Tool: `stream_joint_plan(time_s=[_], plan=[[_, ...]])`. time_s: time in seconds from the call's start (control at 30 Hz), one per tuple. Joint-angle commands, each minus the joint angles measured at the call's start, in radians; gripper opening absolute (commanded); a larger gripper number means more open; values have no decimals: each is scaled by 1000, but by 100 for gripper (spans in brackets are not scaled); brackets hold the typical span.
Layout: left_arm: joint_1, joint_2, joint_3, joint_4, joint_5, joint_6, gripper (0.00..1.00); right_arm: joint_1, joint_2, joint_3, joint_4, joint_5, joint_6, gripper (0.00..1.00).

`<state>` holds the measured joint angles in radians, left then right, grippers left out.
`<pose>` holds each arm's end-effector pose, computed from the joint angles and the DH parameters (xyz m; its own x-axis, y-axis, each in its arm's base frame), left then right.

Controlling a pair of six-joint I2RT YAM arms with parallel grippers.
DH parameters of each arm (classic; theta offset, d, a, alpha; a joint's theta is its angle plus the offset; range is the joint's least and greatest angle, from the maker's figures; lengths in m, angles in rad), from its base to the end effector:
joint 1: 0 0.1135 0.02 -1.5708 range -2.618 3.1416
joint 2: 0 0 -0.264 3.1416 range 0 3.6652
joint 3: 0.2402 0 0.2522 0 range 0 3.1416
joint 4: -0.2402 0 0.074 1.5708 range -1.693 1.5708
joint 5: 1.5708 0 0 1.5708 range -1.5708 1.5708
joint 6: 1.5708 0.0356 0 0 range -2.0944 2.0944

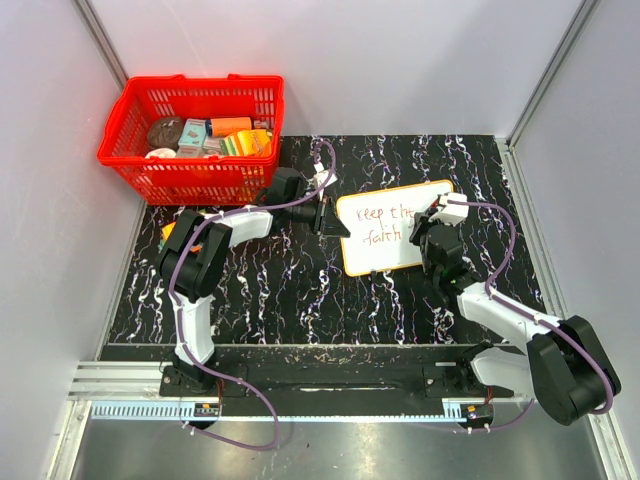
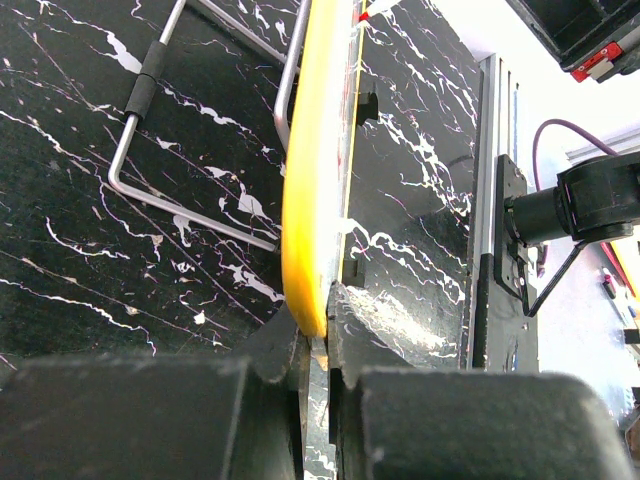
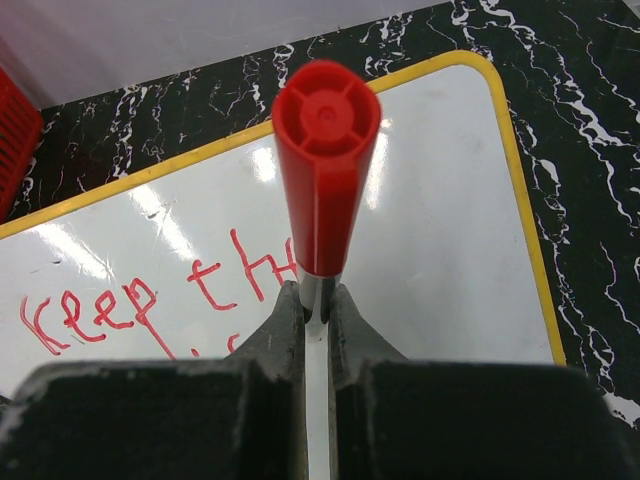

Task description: Write a sentence on the whiteboard

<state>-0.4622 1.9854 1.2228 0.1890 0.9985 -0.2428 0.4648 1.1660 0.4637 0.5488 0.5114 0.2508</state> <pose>0.3655 -0.2155 0.1787 -0.6815 0.1940 -0.7056 0.7311 0.2231 -0.6448 0.2273 0.0945 0.2277 -0.1221 0.1809 -0.9759 0.0741 0.9822 0.1728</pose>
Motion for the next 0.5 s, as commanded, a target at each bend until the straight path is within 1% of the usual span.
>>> stream_joint_plan(time_s=[0.0, 0.3, 0.47], plan=[[-27, 52, -37, -105, -90, 154, 0, 5, 3, 24, -29, -28, 33, 0], [-27, 55, -37, -103, -89, 154, 0, 5, -5, 13, -72, -36, 56, 0], [-29, 53, -39, -105, -89, 154, 0, 5, -17, 20, -115, -5, 61, 0]])
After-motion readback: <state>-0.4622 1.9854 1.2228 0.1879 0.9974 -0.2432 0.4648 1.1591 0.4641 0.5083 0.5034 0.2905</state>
